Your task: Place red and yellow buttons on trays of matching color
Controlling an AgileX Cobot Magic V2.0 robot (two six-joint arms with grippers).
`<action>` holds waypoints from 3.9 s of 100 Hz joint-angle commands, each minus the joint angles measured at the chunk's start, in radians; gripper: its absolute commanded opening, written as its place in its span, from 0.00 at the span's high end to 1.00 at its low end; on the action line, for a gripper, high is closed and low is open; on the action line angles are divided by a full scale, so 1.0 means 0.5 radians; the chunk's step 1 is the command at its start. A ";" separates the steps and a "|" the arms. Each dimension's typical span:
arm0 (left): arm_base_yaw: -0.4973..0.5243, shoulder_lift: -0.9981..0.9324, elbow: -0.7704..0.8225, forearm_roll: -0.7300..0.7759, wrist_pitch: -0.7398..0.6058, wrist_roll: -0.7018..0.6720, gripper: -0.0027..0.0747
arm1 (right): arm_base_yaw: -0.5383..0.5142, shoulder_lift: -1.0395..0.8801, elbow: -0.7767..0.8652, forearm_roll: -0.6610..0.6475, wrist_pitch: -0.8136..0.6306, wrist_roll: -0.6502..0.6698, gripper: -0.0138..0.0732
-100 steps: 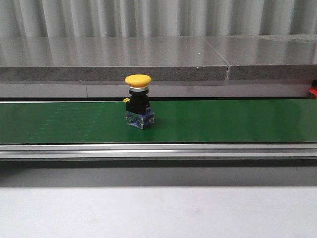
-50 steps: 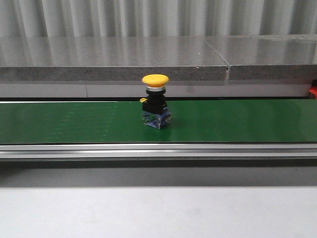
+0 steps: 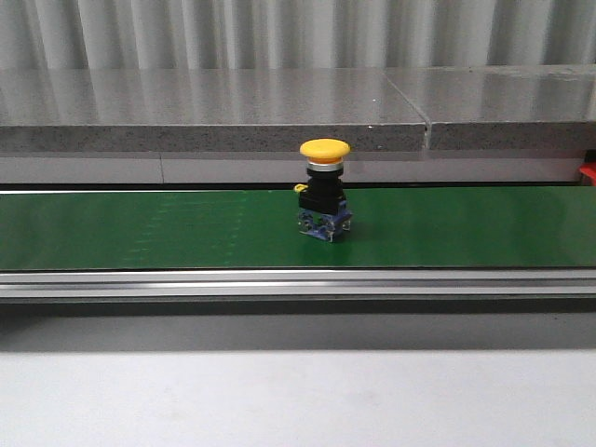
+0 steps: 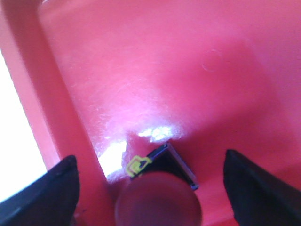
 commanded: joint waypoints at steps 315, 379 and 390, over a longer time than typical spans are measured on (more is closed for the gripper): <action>-0.020 0.021 -0.046 -0.006 -0.165 -0.004 0.99 | 0.854 -1.266 0.748 0.226 0.156 -0.578 0.70; -0.020 0.021 -0.046 -0.006 -0.165 -0.004 0.99 | -0.260 -1.264 0.752 0.057 -0.043 -0.093 0.70; -0.020 0.021 -0.046 -0.006 -0.165 -0.004 0.99 | -0.278 -1.163 0.752 0.060 -0.056 -0.085 0.70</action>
